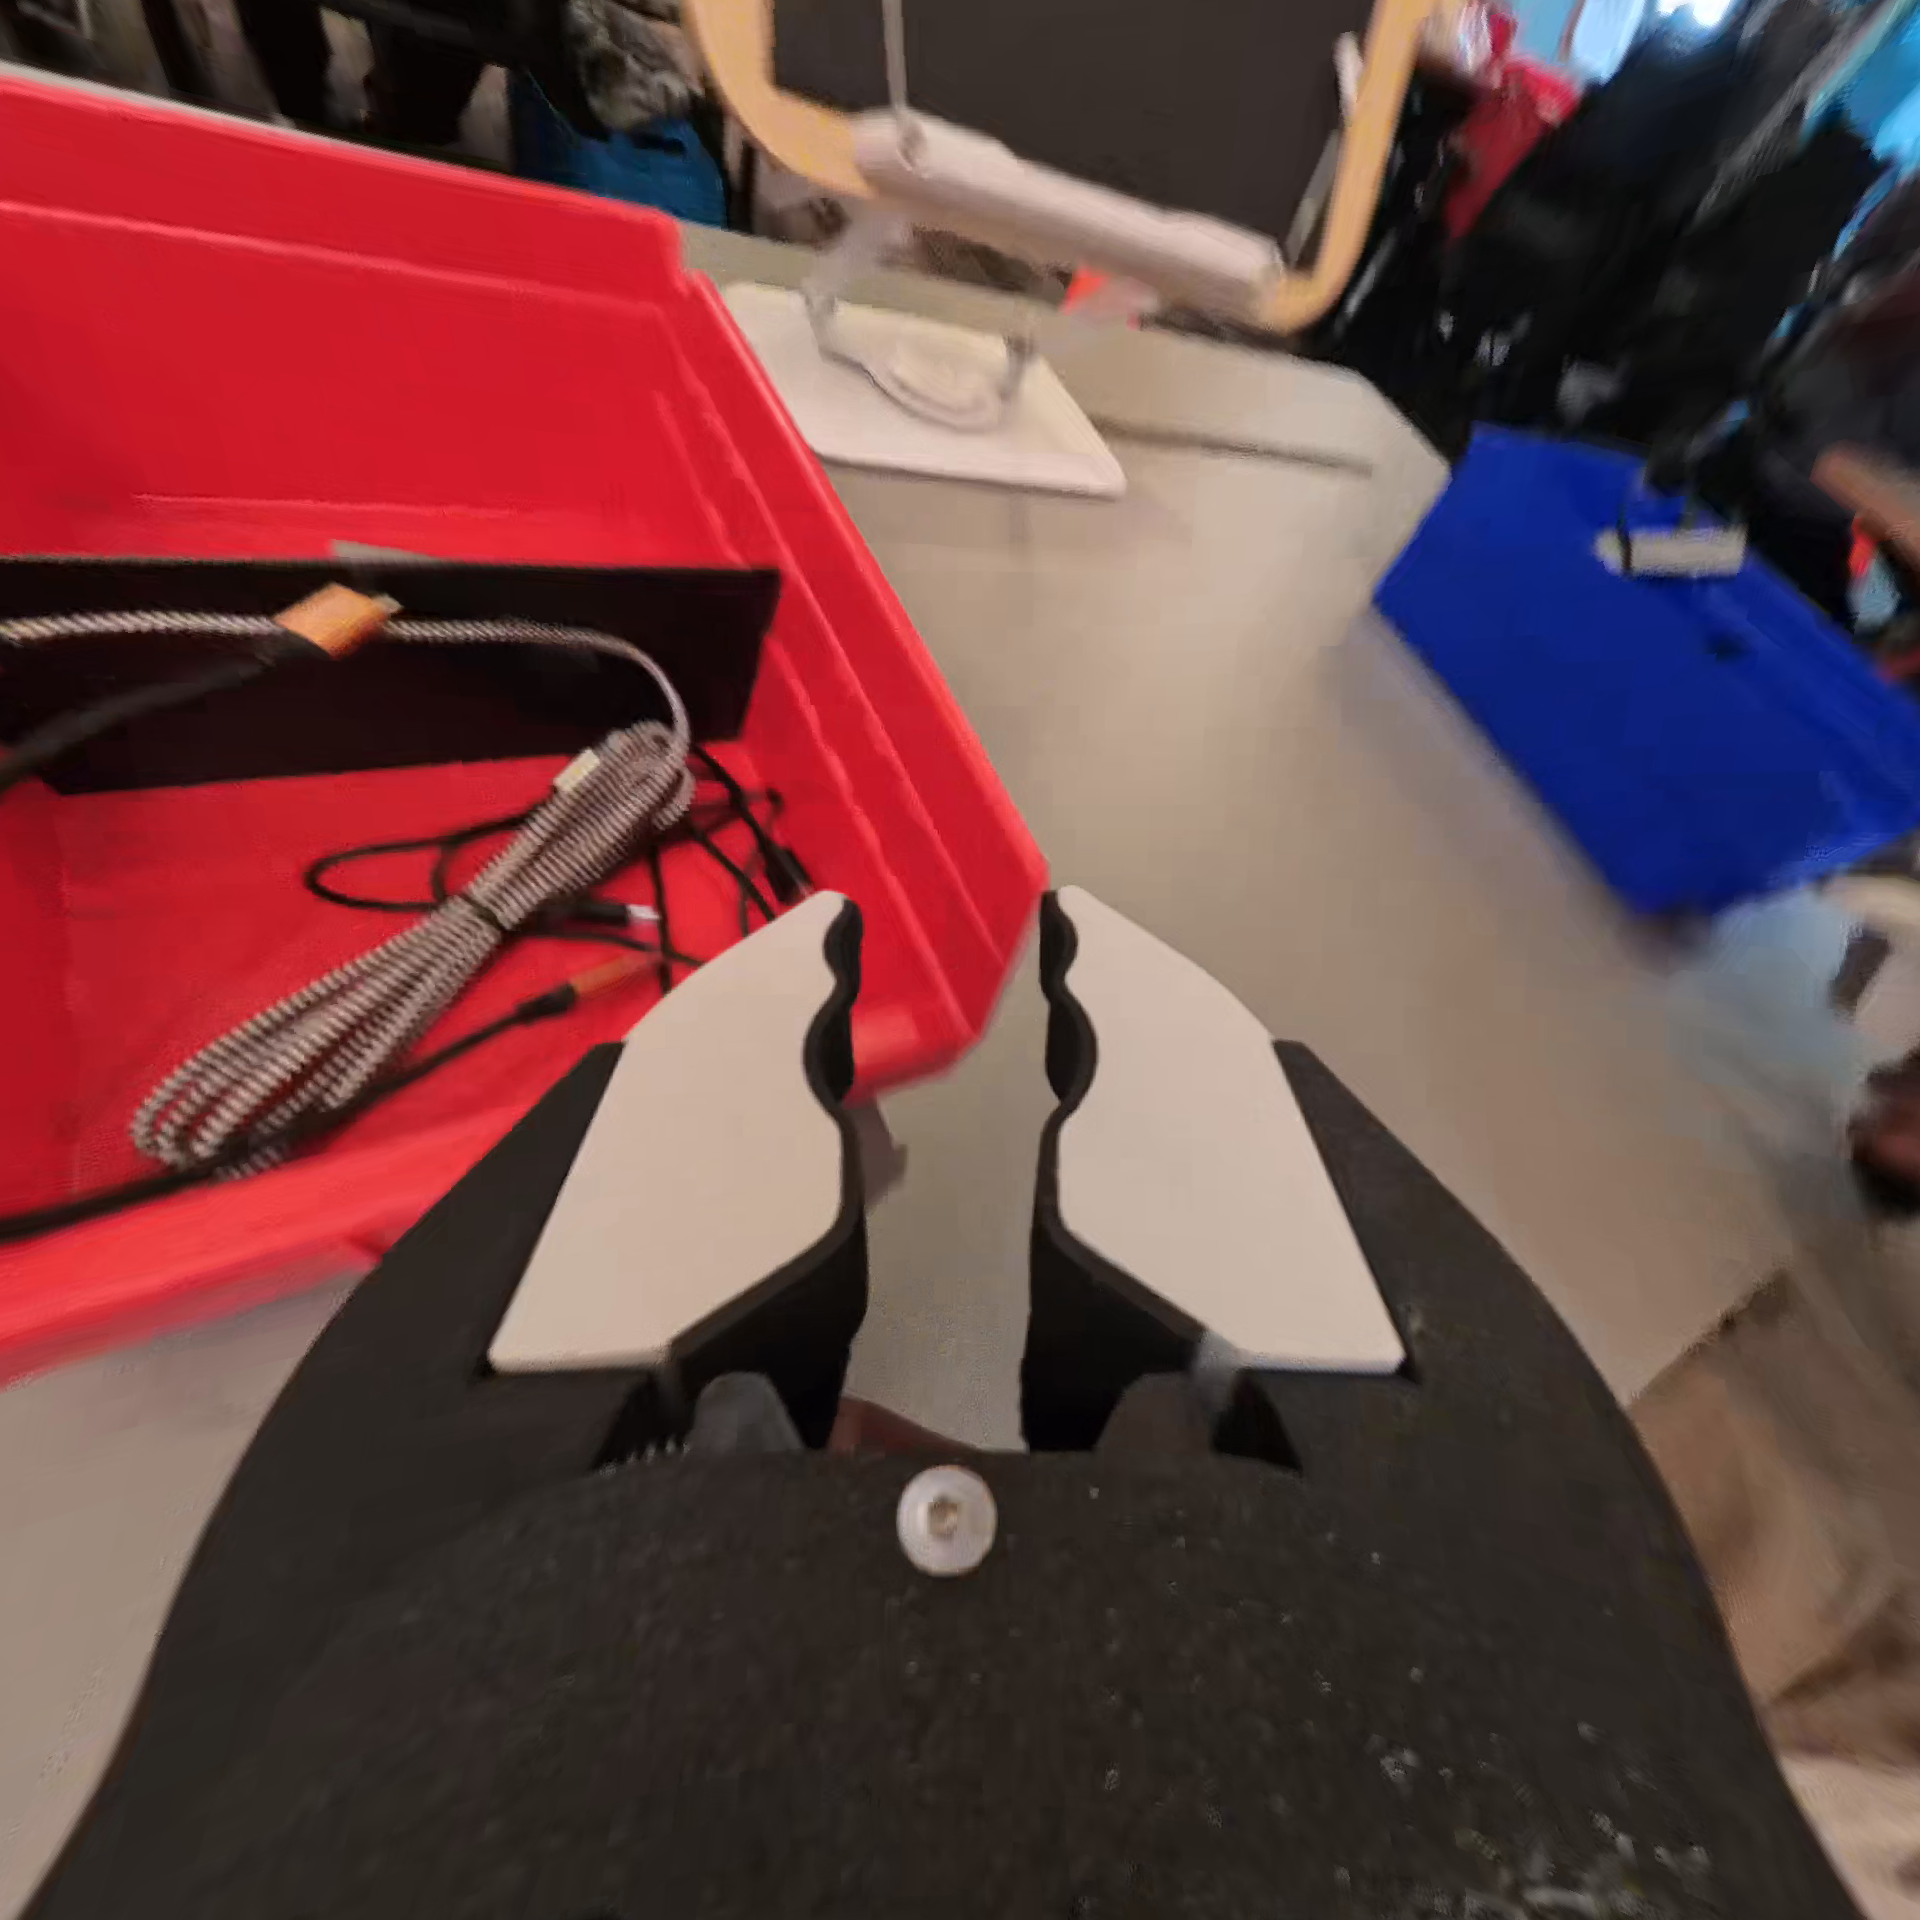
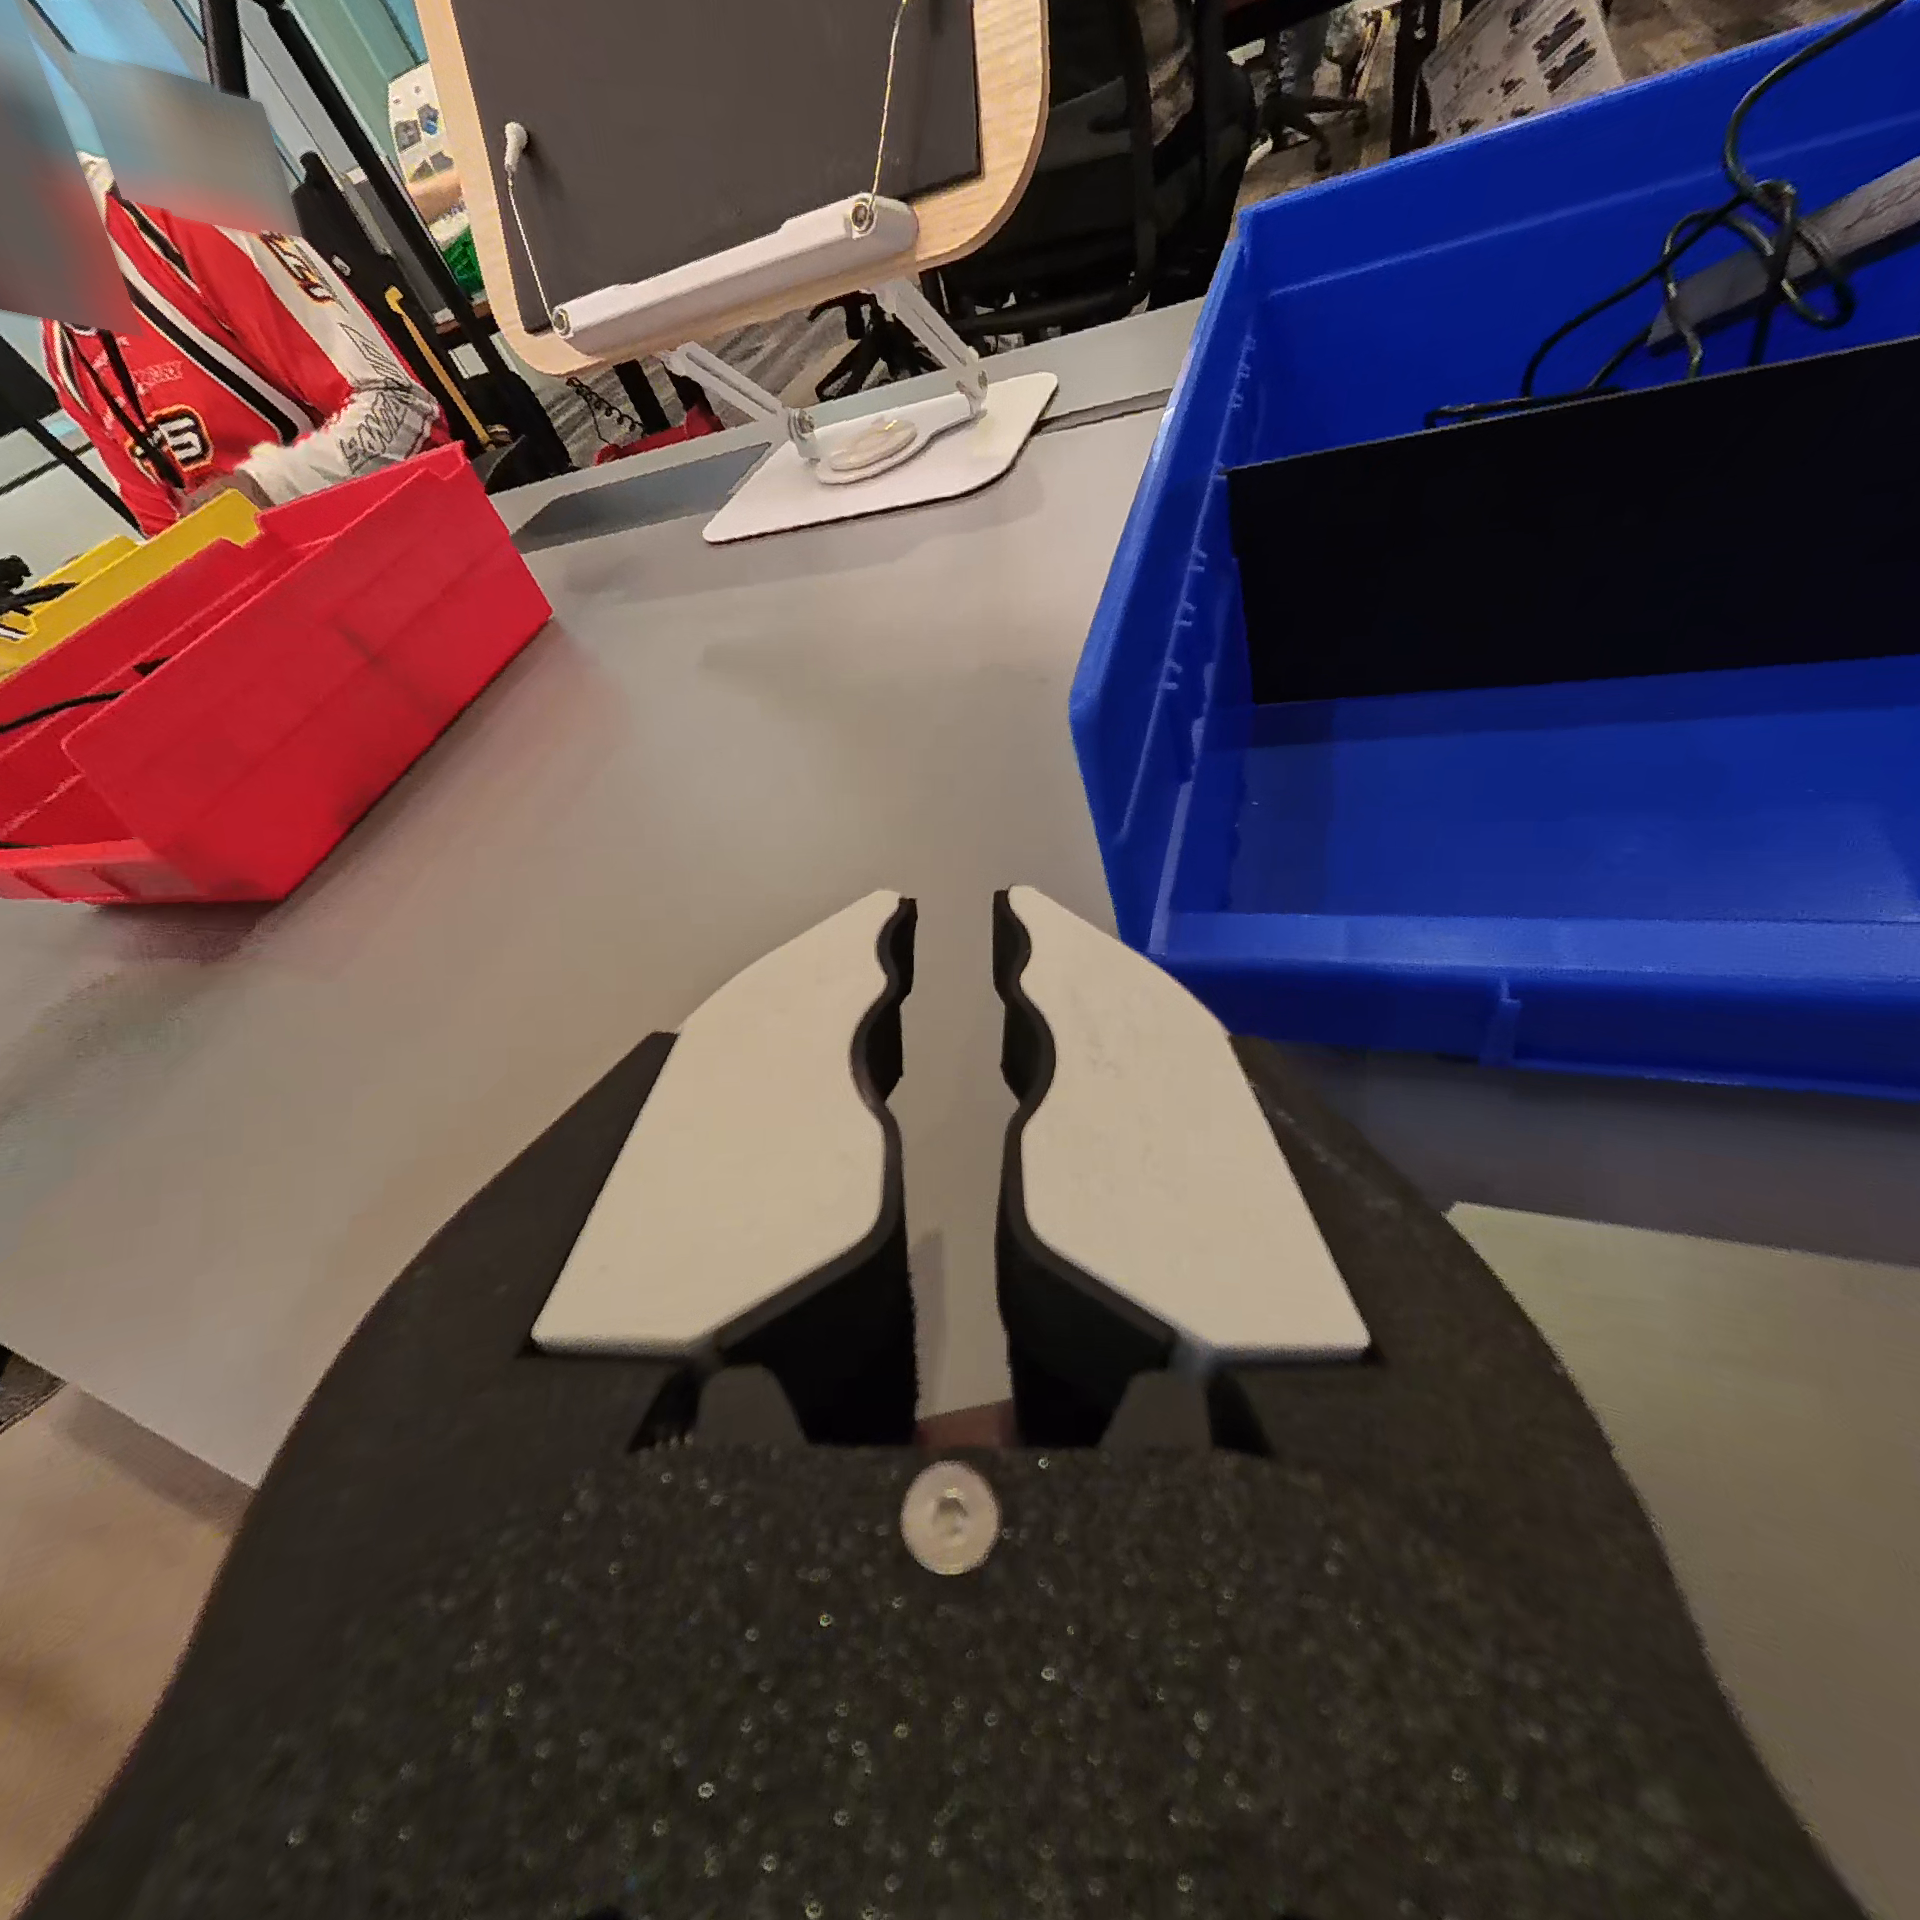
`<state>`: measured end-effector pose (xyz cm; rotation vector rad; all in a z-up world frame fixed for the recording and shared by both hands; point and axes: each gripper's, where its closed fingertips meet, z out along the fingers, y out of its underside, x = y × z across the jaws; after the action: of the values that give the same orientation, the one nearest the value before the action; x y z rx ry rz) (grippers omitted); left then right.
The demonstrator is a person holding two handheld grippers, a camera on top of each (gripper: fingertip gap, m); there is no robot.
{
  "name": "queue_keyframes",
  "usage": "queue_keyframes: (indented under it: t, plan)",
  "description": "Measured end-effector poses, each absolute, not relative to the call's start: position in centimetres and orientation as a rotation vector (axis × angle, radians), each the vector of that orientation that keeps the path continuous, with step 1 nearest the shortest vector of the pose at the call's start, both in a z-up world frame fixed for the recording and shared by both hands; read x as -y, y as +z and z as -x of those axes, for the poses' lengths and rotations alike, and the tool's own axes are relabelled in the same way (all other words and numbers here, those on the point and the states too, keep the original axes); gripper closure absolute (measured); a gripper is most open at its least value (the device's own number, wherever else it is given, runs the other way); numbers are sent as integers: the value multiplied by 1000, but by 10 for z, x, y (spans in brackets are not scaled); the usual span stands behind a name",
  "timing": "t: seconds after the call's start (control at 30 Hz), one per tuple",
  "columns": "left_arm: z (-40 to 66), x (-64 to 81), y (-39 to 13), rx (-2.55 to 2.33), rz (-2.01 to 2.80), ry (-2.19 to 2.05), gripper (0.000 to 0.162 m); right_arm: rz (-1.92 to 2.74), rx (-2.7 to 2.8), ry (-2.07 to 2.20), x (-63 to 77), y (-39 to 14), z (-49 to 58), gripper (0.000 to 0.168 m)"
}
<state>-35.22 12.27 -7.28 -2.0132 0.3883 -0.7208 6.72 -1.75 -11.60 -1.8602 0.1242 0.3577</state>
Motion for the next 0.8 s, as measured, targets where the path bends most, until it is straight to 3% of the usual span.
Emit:
queue_keyframes:
  t: [0.17,0.3,0.6,0.73,0.8]
  plan:
    - [367,-210,-99,-197,2171,-620,114,1856,-136,400,16,-115,-64,155]
    - [367,-248,-126,-77,2258,-548,113,1862,-138,420,18,-117,-62,155]
    - [383,-268,-124,354,2171,-842,137,1882,-150,458,22,-122,-63,155]
    - [394,-273,-130,504,2175,-875,139,1895,-143,480,21,-124,-59,155]
    - [398,-276,-133,561,2183,-895,154,1902,-132,493,20,-125,-55,155]
